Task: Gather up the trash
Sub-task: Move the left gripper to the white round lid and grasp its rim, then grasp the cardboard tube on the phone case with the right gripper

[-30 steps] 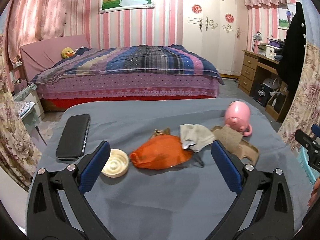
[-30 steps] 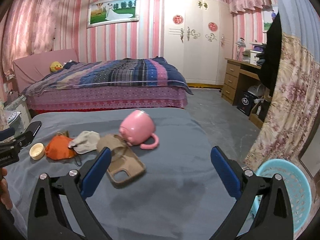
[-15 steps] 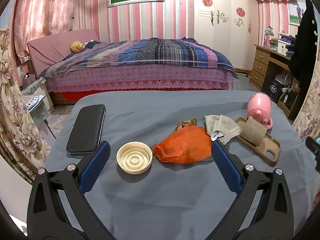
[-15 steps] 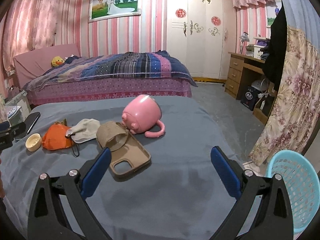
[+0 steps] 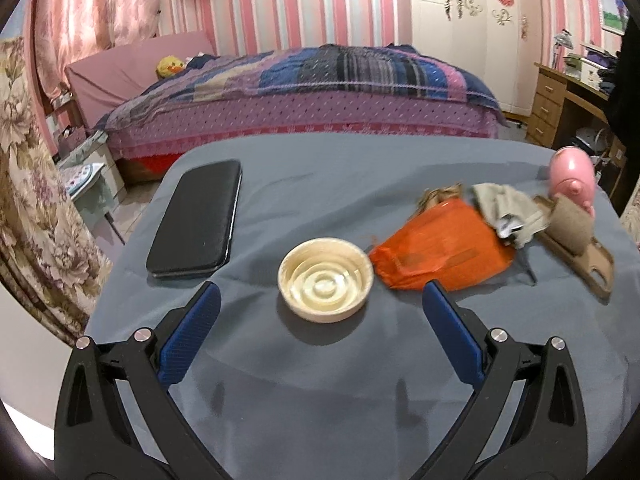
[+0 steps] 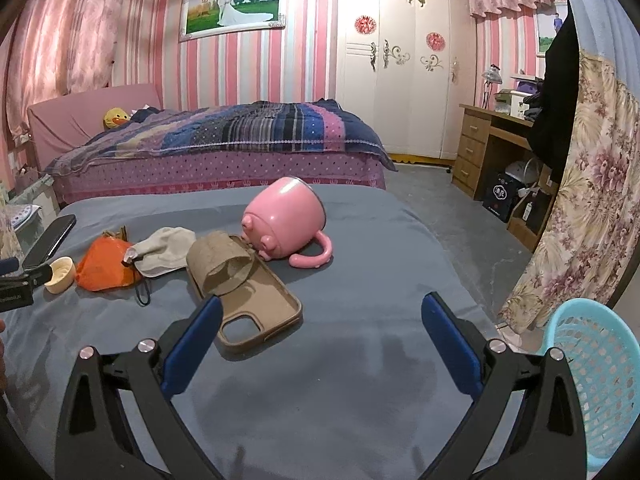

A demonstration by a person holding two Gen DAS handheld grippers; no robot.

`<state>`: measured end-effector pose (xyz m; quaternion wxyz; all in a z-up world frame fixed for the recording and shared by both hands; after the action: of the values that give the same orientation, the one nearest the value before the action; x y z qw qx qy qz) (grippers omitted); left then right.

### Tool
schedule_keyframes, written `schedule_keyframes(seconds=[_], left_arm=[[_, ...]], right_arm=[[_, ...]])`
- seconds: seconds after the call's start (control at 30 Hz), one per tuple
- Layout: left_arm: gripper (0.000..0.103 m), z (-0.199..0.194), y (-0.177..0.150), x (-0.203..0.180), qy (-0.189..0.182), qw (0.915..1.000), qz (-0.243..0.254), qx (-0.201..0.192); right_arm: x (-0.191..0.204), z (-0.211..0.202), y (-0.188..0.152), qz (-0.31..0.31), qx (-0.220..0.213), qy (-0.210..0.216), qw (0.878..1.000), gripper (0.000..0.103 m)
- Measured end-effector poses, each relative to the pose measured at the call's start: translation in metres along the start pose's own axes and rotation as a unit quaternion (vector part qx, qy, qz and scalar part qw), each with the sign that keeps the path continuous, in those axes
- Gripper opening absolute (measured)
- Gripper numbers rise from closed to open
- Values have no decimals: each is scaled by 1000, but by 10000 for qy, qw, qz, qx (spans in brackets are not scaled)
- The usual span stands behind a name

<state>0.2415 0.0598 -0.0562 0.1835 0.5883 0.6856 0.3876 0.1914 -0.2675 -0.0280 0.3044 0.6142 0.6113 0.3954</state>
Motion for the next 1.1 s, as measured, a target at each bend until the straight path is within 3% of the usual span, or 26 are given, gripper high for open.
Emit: schedule_keyframes(seconds=[0.23,0.47,0.63,0.83,0.9,1.03,1.1], left_arm=[[97,22,-3,-2,-49,9995,-68,312],[97,42,-2,21,-303,9941,-760,712],[95,41,-1,13,-359,9951,-617,682],[79,47,2,-2,-401,9951,-418,797],[63,45,3,1,-546,9943,-524,751],[61,45,4,7,-690,9933,-576,732],[61,41,3,7,-570,9951,-433,687]], right_arm=[[-3,8,-4,118,108,13,9999,98],[1,15,-4,64,141,59,9999,98],[6,21,-5,78,201,124,9997,98],[13,22,-7,-48,250,94,9996,98],[16,23,-7,-87,259,89,9996,98],[21,24,-8,-145,308,97,9994,98],[26,25,-8,-228,328,93,9992,98]])
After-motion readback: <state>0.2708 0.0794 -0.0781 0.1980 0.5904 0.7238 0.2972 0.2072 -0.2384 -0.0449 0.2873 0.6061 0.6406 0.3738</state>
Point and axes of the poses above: each gripper's, at about its wrist camera, not at the fingertips, and z roughly the way its jaws point, x to its left, y to its top, the point moved 2 cm from there along z, roughly the way its jaws point, and after that the axes turned 11 degrees about y, right-handed, at the moved point
